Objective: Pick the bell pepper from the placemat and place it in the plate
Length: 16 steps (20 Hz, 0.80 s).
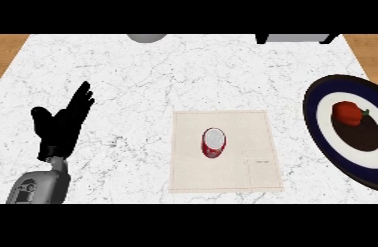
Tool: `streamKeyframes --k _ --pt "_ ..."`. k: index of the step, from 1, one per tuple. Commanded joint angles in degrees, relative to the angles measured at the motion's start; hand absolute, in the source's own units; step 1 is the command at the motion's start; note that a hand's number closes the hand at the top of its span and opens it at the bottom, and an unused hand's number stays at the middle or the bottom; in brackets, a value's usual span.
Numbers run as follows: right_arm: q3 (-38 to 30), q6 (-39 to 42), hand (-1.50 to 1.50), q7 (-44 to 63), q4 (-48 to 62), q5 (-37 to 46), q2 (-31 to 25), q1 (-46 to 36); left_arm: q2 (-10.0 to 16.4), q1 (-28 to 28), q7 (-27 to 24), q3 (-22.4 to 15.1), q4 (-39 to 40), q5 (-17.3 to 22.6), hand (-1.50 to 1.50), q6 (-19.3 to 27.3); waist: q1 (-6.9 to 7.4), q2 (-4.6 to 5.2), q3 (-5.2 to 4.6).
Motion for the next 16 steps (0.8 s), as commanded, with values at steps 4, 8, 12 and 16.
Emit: streamKeyframes --k 4,8,12,16 --pt "-6.93 16.91 -1.50 12.87 4.58 -14.86 -3.99 -1.41 0.92 2.08 0.04 0.87 -0.98 0.49 0.00 -0.85 -0.42 -0.28 -0.09" --pt "-5.51 22.40 -1.50 18.58 8.88 -18.68 -3.03 -2.75 -2.06 -1.43 0.49 -1.26 0.89 -1.81 0.00 1.99 -0.26 0.12 -0.01" --pt "-6.75 26.91 -1.50 16.89 14.34 -21.27 -8.56 -1.78 -0.06 -1.94 0.80 0.69 1.63 -0.34 0.00 0.08 0.49 0.36 0.09" --pt "-5.90 28.29 -1.50 11.69 15.27 -20.86 -10.05 0.84 -0.49 -2.96 0.66 0.07 1.68 -0.64 0.00 -0.26 0.41 0.45 0.14"
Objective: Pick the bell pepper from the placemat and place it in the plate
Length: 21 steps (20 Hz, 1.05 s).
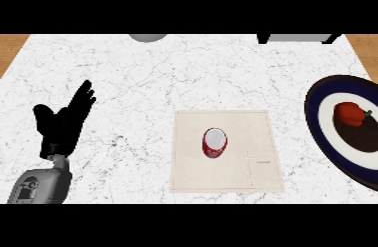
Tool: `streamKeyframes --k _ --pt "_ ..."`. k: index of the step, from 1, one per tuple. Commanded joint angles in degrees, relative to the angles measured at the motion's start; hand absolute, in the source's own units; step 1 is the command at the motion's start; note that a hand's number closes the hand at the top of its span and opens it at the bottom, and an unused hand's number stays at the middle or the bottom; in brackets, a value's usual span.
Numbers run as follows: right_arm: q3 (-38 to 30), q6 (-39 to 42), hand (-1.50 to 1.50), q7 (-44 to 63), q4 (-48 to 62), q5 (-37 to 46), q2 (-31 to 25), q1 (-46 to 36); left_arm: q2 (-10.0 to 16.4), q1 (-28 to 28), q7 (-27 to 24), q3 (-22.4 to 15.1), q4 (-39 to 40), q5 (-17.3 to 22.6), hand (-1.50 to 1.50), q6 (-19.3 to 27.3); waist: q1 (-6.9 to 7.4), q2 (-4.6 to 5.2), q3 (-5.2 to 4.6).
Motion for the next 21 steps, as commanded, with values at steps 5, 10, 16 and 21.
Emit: streamKeyframes --k 5,10,16,21 --pt "1.09 7.68 -1.50 -11.08 5.82 0.23 -3.17 2.87 1.86 -1.31 -1.34 2.45 2.26 1.98 0.00 -2.55 0.50 0.30 0.13" --pt "1.81 4.82 -1.50 -12.93 8.37 0.98 -4.73 2.04 -0.03 -1.13 -2.29 0.78 3.17 0.97 0.00 -2.00 1.26 0.66 0.28" --pt "2.40 6.86 -1.50 -14.41 9.79 0.89 -9.10 4.90 0.39 -0.53 -0.15 0.71 0.17 0.97 0.00 -1.88 0.90 0.34 0.28" --pt "4.63 4.23 -1.50 -16.64 9.76 2.44 -7.91 5.47 0.18 -1.49 -0.29 0.66 0.15 0.08 0.00 -0.77 1.41 0.68 0.47"
